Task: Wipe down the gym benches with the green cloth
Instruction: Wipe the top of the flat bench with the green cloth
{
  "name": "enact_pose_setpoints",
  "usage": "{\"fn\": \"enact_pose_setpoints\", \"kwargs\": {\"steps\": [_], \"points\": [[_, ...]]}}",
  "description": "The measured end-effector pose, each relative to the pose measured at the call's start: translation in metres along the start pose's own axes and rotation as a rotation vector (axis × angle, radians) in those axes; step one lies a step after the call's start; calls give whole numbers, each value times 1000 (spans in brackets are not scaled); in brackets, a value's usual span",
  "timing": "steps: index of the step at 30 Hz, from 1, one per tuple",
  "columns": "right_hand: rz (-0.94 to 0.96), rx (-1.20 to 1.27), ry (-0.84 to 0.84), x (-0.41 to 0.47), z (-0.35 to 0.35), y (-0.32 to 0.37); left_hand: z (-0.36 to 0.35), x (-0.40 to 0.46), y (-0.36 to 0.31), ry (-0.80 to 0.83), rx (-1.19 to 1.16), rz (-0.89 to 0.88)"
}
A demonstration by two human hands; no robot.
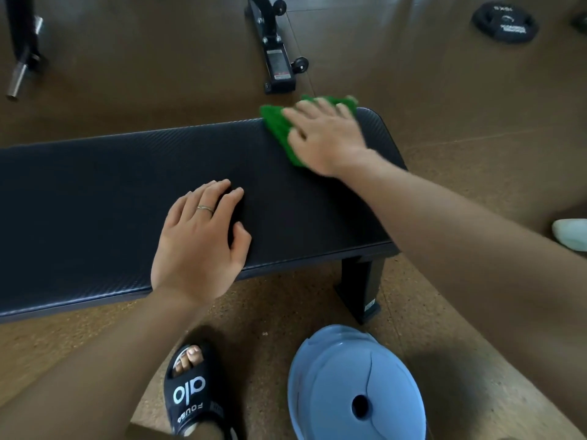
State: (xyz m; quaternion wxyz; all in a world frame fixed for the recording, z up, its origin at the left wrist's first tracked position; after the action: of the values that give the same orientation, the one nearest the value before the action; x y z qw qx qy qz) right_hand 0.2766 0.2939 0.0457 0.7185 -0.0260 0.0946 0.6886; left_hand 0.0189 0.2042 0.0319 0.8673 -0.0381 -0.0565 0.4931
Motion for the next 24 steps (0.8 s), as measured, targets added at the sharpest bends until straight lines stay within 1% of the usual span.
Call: {"fn": "enact_pose_setpoints", "kwargs": {"steps": [2, 5, 8, 11, 13, 15, 17, 21, 24], "points": [[-175, 57, -52, 0, 3, -37, 1, 0, 1, 6, 2, -5], [-343, 195, -67, -18, 1, -65, 2, 1, 0, 15, 8, 1], [-485, 302, -75, -42, -2, -63, 4, 1, -2, 19, 14, 9], [-576, 309, -120, -89, -11, -55, 5, 0, -5, 28, 26, 13], [-606, 263, -161, -125, -22, -47, 5, 1, -6, 36, 32, 17], [-604, 229, -170, -138, -27, -45, 6, 1, -7, 42, 28, 23], [-589, 245, -164, -122, -22, -51, 7, 1, -8, 42, 26, 28], [-582, 369, -163, -75, -7, -67, 7, 2, -7, 29, 13, 36], [-559, 400, -169, -67, -4, -69, 7, 3, -7, 30, 1, 39]]}}
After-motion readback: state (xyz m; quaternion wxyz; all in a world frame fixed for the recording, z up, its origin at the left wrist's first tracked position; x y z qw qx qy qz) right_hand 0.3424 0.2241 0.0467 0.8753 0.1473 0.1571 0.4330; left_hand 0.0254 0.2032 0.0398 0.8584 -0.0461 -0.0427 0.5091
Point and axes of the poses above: each hand's wrist, its own x-axis towards the middle knuckle, its own z-axis out of the back of the hand, y = z × x, the point moved 1 cm from there along x, towards the middle knuckle, and after that the axes turned 8 degrees about y, right-handed, at the moved point
